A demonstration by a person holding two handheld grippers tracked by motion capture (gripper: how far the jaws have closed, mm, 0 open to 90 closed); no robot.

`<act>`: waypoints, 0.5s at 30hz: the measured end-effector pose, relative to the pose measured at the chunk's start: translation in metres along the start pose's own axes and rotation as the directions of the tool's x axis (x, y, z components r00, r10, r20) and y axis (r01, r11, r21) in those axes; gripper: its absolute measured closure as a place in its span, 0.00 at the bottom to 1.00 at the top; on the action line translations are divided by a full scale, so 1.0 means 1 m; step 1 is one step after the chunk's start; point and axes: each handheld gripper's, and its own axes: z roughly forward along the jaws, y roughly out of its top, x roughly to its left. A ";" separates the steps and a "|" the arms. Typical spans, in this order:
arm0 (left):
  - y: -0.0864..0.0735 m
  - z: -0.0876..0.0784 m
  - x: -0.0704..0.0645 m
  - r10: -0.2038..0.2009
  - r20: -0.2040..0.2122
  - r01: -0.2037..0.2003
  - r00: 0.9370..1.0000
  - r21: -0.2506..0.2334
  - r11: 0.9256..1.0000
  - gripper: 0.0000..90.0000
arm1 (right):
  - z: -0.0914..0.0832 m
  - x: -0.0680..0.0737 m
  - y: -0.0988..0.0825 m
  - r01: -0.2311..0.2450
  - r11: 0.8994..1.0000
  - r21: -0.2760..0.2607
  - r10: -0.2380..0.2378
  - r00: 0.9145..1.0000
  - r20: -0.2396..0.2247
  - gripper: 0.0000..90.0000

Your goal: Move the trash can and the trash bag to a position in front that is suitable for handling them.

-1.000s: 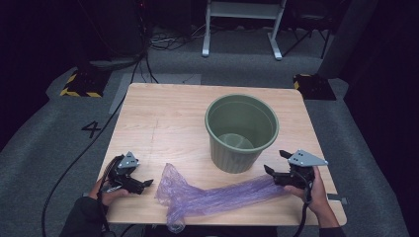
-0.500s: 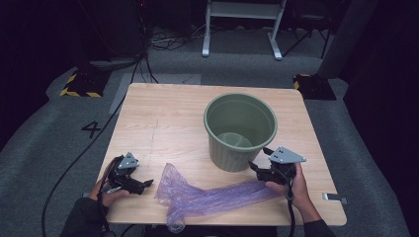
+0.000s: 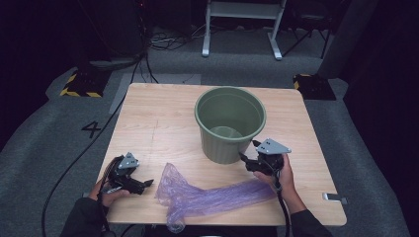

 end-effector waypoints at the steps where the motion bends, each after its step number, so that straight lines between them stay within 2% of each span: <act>1: 0.000 0.000 0.000 -0.001 0.000 0.001 1.000 0.000 1.000 0.00 | 0.000 0.000 0.000 0.000 1.000 0.000 0.000 1.000 0.000 0.37; 5: 0.000 0.000 0.000 -0.001 0.000 0.001 1.000 0.001 1.000 0.00 | -0.006 -0.004 -0.001 -0.003 1.000 0.004 0.003 1.000 -0.004 0.38; 6: 0.000 0.000 0.000 -0.001 -0.001 0.001 1.000 0.001 1.000 0.00 | -0.018 -0.005 -0.004 0.025 1.000 0.018 -0.025 1.000 -0.012 0.38; 7: 0.000 0.000 0.000 0.001 -0.004 -0.001 1.000 0.001 1.000 0.00 | -0.018 -0.005 -0.004 0.025 1.000 0.018 -0.025 1.000 -0.012 0.38; 9: 0.001 0.000 -0.001 -0.009 -0.014 0.009 1.000 0.000 1.000 0.00 | -0.031 -0.005 -0.010 0.081 0.994 0.067 -0.080 0.997 -0.023 0.37; 10: 0.001 0.001 -0.002 -0.014 -0.019 0.014 1.000 -0.002 1.000 0.00 | -0.047 -0.004 -0.019 0.098 0.993 0.065 -0.095 0.994 -0.060 0.37; 12: 0.001 0.001 -0.003 -0.021 -0.022 0.021 1.000 0.000 1.000 0.00 | -0.052 -0.003 -0.022 0.104 0.992 0.072 -0.099 0.993 -0.068 0.36; 15: 0.001 0.001 -0.003 -0.023 -0.027 0.023 0.999 0.000 1.000 0.01 | -0.072 0.003 -0.034 0.127 0.988 0.090 -0.121 0.990 -0.071 0.37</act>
